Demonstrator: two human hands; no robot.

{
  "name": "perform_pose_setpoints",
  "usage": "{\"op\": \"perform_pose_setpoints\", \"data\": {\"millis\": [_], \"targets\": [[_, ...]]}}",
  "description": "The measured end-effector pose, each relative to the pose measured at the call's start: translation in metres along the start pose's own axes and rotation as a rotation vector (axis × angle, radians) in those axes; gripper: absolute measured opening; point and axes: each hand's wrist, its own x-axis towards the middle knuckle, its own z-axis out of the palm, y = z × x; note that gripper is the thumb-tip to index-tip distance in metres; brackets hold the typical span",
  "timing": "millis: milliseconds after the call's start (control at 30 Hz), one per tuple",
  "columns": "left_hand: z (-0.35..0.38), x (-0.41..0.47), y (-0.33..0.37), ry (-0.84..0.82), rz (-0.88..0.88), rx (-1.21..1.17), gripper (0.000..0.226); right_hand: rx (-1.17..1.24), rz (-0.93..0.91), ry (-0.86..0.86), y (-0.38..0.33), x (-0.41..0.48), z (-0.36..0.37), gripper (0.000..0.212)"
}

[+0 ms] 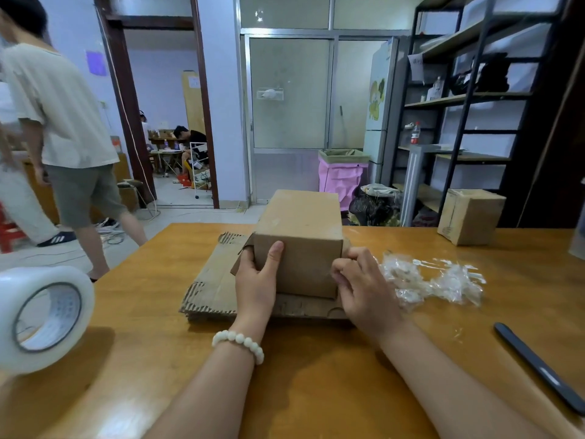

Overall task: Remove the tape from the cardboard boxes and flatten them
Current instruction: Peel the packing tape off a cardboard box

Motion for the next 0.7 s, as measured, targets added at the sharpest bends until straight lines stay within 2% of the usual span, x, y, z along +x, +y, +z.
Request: {"op": "perform_pose_setpoints", "data": {"millis": [67,167,300,467,533,600,700], "targets": [[0.000,0.000,0.000,0.001,0.001,-0.004,0.018,0.112,0.090,-0.060,-0.003,-0.003,-0.006,0.019],[0.001,0.000,0.000,0.004,0.012,-0.005,0.027,0.100,0.085,-0.025,-0.007,-0.001,-0.007,0.034],[0.002,-0.001,0.000,0.011,0.020,0.013,0.019,0.068,0.073,0.061,-0.005,0.001,0.002,0.019],[0.000,0.000,0.001,0.022,0.014,0.008,0.026,0.306,0.197,0.073,-0.009,-0.001,-0.007,0.009],[0.000,0.000,0.001,0.025,0.013,0.009,0.029,0.362,0.278,0.097,-0.010,-0.003,-0.012,0.012],[0.000,-0.001,0.001,0.024,0.011,0.008,0.029,0.269,0.326,0.105,-0.013,-0.002,-0.014,0.023],[0.000,-0.002,0.000,0.029,0.020,0.021,0.029,-0.059,0.270,0.062,-0.020,-0.001,-0.008,0.045]]}}
